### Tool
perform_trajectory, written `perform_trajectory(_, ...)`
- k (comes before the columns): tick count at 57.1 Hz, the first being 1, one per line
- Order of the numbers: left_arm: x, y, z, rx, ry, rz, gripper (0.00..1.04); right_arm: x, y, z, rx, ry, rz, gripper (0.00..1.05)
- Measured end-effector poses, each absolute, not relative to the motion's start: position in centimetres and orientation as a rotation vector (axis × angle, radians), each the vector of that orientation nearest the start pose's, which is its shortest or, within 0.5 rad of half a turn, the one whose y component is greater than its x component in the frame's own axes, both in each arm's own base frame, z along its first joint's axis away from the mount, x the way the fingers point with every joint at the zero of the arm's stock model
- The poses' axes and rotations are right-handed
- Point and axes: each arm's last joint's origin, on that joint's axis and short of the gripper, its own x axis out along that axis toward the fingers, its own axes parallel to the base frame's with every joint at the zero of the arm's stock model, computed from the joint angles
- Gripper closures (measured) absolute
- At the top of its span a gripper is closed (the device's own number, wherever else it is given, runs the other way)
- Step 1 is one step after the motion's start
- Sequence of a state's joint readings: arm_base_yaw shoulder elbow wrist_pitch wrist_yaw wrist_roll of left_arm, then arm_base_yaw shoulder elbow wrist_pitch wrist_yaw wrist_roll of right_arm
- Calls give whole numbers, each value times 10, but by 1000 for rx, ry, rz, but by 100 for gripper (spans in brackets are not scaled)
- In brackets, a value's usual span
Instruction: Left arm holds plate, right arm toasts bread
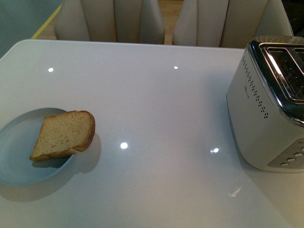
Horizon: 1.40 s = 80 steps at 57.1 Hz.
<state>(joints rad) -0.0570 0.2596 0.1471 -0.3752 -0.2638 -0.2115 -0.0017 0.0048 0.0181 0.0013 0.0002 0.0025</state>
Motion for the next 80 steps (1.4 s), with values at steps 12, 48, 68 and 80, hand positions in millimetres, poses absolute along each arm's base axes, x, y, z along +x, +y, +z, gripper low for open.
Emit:
perform_trajectory(12,115,17,165,-213,435,248,7,97,0,169,2,-15,-2,9)
perform_trajectory(48,218,97,75,-250,683,385,7,97,0,169,2,-15,-2,9)
perform_trajectory(68,258,96,19,-198,791,336,7,97,0,169,2,-15,-2,9)
perform_trajectory(80,274,92,-7,-161,848,314,7,97,0,169,2,-15,-2,9)
